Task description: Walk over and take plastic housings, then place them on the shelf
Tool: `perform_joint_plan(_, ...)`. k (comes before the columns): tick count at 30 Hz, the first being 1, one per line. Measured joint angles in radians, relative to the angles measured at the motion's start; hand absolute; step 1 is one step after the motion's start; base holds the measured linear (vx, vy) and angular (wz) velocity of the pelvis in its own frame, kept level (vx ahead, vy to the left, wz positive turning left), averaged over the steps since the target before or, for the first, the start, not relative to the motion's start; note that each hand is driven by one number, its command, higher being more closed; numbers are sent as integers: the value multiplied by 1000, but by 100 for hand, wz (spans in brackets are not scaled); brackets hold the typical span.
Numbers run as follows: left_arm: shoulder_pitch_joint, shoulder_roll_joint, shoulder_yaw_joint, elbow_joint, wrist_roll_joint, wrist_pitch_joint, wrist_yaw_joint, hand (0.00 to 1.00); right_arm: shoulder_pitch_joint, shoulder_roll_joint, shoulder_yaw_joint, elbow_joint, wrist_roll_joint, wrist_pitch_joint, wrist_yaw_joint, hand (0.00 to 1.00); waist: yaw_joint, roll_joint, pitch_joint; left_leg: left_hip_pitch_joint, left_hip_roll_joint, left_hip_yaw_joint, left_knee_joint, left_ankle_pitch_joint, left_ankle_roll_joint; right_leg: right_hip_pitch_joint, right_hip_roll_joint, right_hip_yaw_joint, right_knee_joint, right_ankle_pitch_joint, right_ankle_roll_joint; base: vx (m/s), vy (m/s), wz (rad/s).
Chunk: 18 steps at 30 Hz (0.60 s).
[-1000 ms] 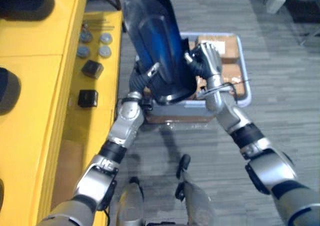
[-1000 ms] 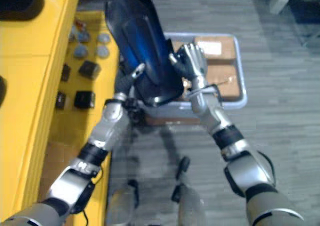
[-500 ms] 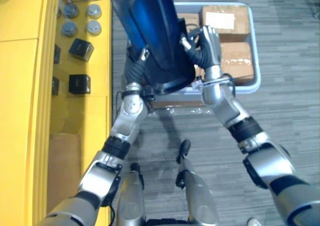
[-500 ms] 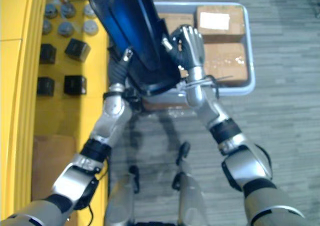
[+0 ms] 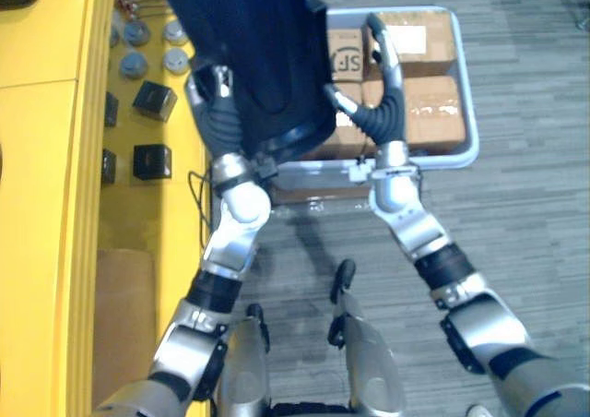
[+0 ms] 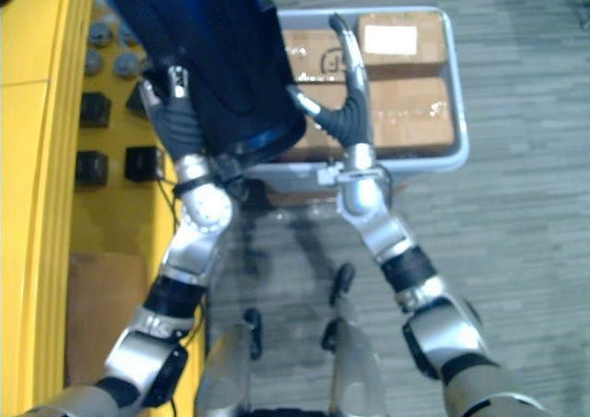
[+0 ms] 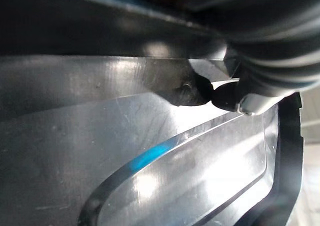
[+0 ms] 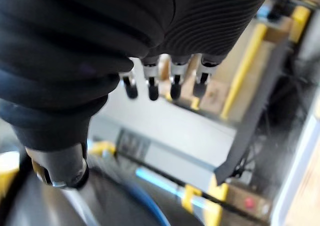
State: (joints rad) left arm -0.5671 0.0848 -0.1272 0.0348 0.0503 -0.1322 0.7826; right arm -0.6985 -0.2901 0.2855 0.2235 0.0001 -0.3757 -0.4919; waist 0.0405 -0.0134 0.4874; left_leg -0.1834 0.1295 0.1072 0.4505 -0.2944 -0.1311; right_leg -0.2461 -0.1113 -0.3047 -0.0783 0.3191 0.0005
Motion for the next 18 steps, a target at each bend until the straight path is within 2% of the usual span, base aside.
perform_joint_plan(2,66,-13,38,-40,3,2,4,100,58,8,-56,-95,86,-45,44,0,1,1,-1,29,0,2,-16,0,0,21,1,-2,0,-9,4,41,6,1)
perform_joint_plan(5,173,-18,51,-94,9,2,25,100,167,32,-107,-191,157,-85,87,0,2,8,-25,66,4,5,-42,0,0,48,8,-12,-1,-22,9,68,-9,2)
perform_joint_plan(7,236,-33,62,-115,22,2,26,100,242,38,-134,-207,193,-92,105,0,2,19,-51,97,7,6,-62,0,0,70,9,-20,-1,-24,9,119,15,3)
perform_joint_plan(9,298,-58,90,-119,49,3,31,100,325,49,-165,-209,223,-92,122,0,4,32,-106,117,8,11,-83,0,0,76,10,-20,-1,-30,10,131,33,-3)
perform_joint_plan(11,363,-60,133,-146,90,5,31,100,401,53,-235,-210,253,-104,152,0,0,51,-141,165,8,17,-113,0,0,108,12,-19,-1,-40,14,121,30,-4)
perform_joint_plan(14,433,-54,195,-187,133,7,30,100,471,54,-303,-210,307,-111,215,0,0,55,-195,188,7,17,-142,1,0,127,12,-22,-2,-55,22,56,23,-1)
perform_joint_plan(18,529,-53,294,-226,153,8,31,100,505,67,-297,-210,362,-128,327,0,6,57,-228,203,10,0,-159,5,1,152,11,-51,-11,-82,23,22,-9,19)
